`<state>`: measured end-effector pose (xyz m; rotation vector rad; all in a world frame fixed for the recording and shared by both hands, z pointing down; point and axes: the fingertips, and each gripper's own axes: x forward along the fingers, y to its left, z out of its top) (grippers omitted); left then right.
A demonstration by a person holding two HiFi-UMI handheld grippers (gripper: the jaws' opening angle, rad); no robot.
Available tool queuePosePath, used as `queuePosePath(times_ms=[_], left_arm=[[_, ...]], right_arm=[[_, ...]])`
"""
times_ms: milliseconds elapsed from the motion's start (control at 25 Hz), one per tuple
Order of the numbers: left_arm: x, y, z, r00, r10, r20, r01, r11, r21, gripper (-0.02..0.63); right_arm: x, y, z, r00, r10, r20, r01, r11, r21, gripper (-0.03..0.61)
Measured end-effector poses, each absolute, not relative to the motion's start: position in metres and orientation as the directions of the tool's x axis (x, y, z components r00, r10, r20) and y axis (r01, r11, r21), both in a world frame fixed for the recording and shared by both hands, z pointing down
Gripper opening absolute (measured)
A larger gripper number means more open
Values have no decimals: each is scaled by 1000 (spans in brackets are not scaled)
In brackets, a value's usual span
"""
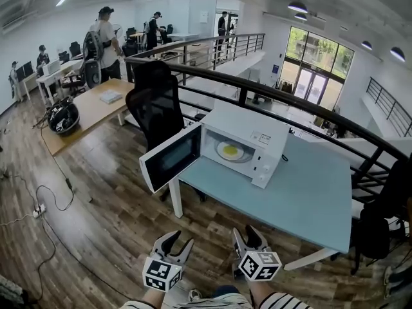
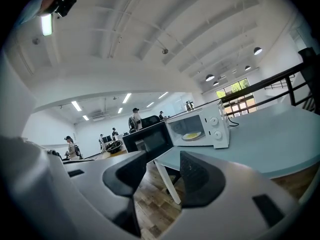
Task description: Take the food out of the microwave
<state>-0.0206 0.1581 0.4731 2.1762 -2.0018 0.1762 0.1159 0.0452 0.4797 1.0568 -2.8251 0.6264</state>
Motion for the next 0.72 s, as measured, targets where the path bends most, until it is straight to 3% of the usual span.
queuePosePath(times_ms=[720], left_arm=[[-82,49,493,115,-964,239,-992,-96,87,149]], right_arm=[[56,-62,497,-740,-625,247,-669,650,-360,202]])
